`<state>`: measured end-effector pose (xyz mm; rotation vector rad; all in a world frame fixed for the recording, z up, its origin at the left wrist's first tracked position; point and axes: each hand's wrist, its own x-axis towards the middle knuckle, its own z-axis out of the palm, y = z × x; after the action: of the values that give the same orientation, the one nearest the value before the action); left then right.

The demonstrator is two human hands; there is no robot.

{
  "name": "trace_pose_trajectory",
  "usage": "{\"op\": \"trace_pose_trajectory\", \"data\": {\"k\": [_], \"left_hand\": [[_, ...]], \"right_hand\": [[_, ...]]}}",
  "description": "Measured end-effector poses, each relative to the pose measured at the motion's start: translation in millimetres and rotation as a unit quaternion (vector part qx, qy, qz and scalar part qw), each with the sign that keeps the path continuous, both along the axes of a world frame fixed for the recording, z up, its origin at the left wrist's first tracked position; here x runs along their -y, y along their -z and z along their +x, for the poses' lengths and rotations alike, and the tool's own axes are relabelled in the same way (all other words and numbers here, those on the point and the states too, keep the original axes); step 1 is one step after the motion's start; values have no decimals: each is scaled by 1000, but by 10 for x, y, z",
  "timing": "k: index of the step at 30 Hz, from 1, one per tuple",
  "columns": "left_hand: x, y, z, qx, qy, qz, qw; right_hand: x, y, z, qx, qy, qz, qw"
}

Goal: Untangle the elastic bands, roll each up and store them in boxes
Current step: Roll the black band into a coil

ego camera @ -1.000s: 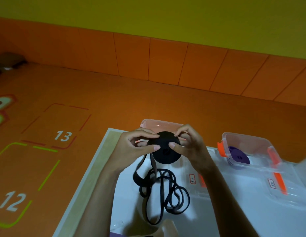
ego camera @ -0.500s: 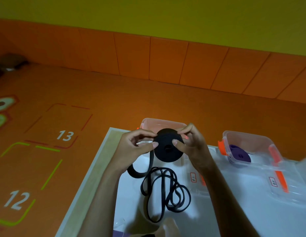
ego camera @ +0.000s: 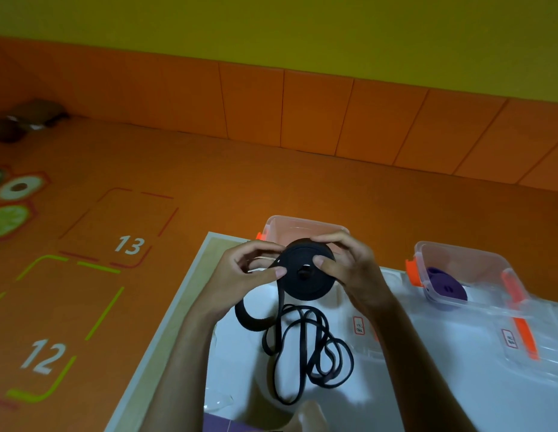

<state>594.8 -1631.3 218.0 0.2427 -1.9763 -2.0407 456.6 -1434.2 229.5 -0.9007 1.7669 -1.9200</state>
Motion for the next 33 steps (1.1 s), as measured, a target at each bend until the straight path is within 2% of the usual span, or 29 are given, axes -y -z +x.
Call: {"op": "trace_pose_trajectory", "data": {"k": [4, 12, 15, 20, 27, 33], "left_hand": [[0, -20, 41, -22, -33, 23, 999], [-16, -27, 73, -36, -37, 20, 998], [8, -19, 74, -29, -33, 4, 999], [22, 24, 95, -12, -44, -25, 999], [-47, 13, 90, -50, -73, -8, 996], [-47, 60, 112, -41, -61, -49, 996]], "right_hand": [[31, -21, 29, 159, -48, -19, 986], [87, -68, 107, 220, -50, -8, 974], [83, -23, 118, 220, -57, 1, 974], [49, -27, 112, 136, -45, 49, 989], [12, 28, 138, 194, -86, 27, 977], [37, 40, 103, 139, -66, 85, 984]]}}
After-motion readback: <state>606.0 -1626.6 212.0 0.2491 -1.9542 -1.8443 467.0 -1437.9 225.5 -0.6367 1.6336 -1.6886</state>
